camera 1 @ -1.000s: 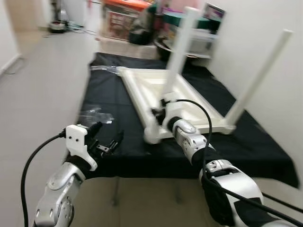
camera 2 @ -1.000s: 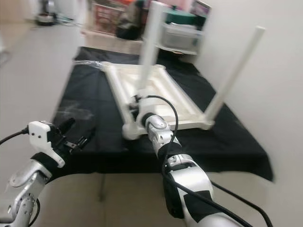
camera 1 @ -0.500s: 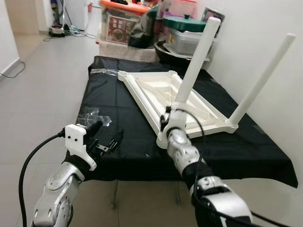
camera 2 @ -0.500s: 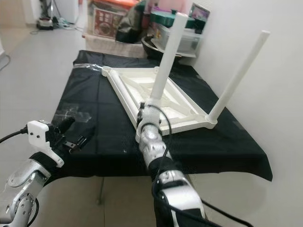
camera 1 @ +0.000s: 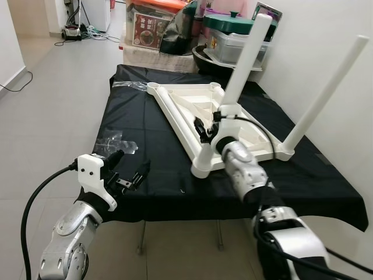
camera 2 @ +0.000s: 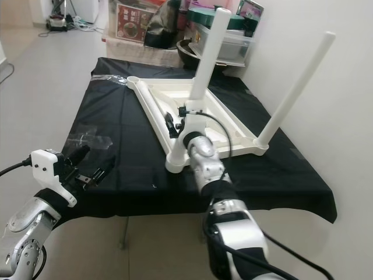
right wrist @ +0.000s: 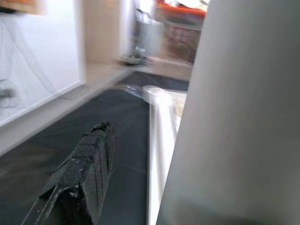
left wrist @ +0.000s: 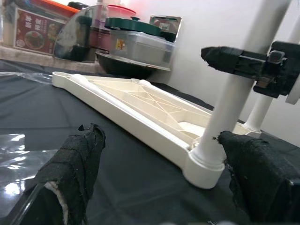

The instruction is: Building children table

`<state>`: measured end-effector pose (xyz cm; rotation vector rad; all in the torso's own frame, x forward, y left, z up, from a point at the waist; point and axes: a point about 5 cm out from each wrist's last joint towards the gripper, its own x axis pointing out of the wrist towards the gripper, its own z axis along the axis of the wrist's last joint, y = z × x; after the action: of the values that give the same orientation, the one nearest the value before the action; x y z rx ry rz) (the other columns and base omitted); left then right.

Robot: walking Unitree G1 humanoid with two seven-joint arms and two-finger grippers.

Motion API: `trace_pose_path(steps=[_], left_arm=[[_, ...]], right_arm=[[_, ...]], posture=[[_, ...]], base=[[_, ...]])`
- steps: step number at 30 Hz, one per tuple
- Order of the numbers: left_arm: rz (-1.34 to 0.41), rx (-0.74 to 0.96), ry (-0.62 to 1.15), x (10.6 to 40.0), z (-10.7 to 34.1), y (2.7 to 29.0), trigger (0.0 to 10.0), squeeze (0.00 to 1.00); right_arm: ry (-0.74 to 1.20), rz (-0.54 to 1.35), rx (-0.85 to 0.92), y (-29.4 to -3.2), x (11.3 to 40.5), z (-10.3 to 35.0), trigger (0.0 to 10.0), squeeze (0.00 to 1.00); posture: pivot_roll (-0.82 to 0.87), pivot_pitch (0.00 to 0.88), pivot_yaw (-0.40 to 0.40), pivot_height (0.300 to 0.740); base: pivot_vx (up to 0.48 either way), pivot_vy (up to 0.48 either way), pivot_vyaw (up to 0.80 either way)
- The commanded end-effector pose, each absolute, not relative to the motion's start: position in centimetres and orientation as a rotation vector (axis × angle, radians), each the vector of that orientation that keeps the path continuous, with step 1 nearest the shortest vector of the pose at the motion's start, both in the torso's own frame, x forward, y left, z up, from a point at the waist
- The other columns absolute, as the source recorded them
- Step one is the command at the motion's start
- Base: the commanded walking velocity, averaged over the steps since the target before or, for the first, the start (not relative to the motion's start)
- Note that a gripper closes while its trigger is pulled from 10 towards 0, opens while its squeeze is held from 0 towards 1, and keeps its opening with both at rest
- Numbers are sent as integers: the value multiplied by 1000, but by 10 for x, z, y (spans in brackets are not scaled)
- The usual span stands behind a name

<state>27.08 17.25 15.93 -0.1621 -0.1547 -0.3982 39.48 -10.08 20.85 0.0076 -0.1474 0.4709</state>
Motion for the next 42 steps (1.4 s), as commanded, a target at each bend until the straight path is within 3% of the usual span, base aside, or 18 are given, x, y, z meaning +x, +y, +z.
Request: trace_pose_path(steps=[1, 3, 4, 5, 6, 11, 16, 19, 20, 22, 26, 27, 29, 30, 36, 37, 40, 42], left_arm=[[-422, -177, -147, 271, 158, 168, 10000, 0], [-422, -177, -148, 272, 158, 167, 10000, 0], [-419, -178, -150, 272, 158, 167, 10000, 0], [-416, -178, -151, 273, 158, 166, 10000, 0], [-414, -178, -151, 272, 157, 166, 10000, 0], [-410, -181, -151, 270, 156, 167, 10000, 0], [-410, -183, -151, 269, 156, 167, 10000, 0], [-415, -186, -154, 268, 157, 166, 10000, 0], [-415, -186, -154, 268, 157, 166, 10000, 0], [-415, -187, -156, 267, 158, 165, 10000, 0], [-415, -186, -156, 267, 158, 166, 10000, 0], [-417, -185, -154, 267, 158, 166, 10000, 0], [-418, -185, -154, 267, 159, 166, 10000, 0], [-418, -185, -154, 268, 159, 166, 10000, 0], [-416, -176, -152, 267, 158, 166, 10000, 0], [-400, -144, -146, 265, 157, 168, 10000, 0], [-390, -127, -144, 264, 156, 170, 10000, 0], [-360, -40, -144, 255, 155, 173, 10000, 0]], right_arm=[[-168, 625, -27, -84, 387, 205, 6275, 0], [-161, 688, -38, -79, 384, 202, 6275, 0], [-131, 741, -53, -73, 381, 194, 3961, 0], [-111, 764, -60, -70, 380, 189, 3059, 0], [-62, 782, -101, -65, 379, 178, 0, 0], [145, 654, -83, -65, 385, 153, 0, 0], [207, 550, -77, -73, 388, 148, 0, 0], [338, -319, 1, -151, 389, 125, 0, 0], [338, -319, 1, -151, 389, 125, 0, 0], [343, -514, 2, -166, 380, 118, 0, 0], [309, -486, 20, -144, 371, 115, 0, 0], [305, -417, 12, -132, 371, 118, 2667, 0], [306, -378, 5, -127, 372, 119, 2667, 0], [318, -303, 35, -120, 376, 124, 10000, 0], [158, -109, 82, -110, 386, 150, 10000, 0], [54, -32, 57, -113, 391, 166, 10000, 1000], [20, -7, 42, -115, 392, 171, 10000, 1000], [31, -24, 14, -130, 396, 178, 10000, 1000]], posture=[[173, 0, -204, 740], [173, 0, -205, 740], [186, 0, -216, 740], [186, 0, -216, 740], [197, 0, -224, 740], [201, 0, -229, 740], [195, 0, -226, 740], [189, 0, -226, 740], [189, 0, -226, 740], [189, 0, -224, 740], [185, 0, -217, 740], [175, 0, -207, 740], [175, 0, -207, 740], [171, 0, -205, 740], [174, 0, -210, 740], [176, 0, -214, 740], [176, 0, -214, 740], [181, 0, -221, 740]], base=[[0, 0, 0], [0, 0, 0], [0, 0, 0], [0, 0, 0], [0, 0, 0], [0, 0, 0], [0, 0, 0], [0, 0, 0], [0, 0, 0], [0, 0, 0], [0, 0, 0], [0, 0, 0], [0, 0, 0], [0, 0, 0], [0, 0, 0], [0, 0, 0], [0, 0, 0], [0, 0, 0]])
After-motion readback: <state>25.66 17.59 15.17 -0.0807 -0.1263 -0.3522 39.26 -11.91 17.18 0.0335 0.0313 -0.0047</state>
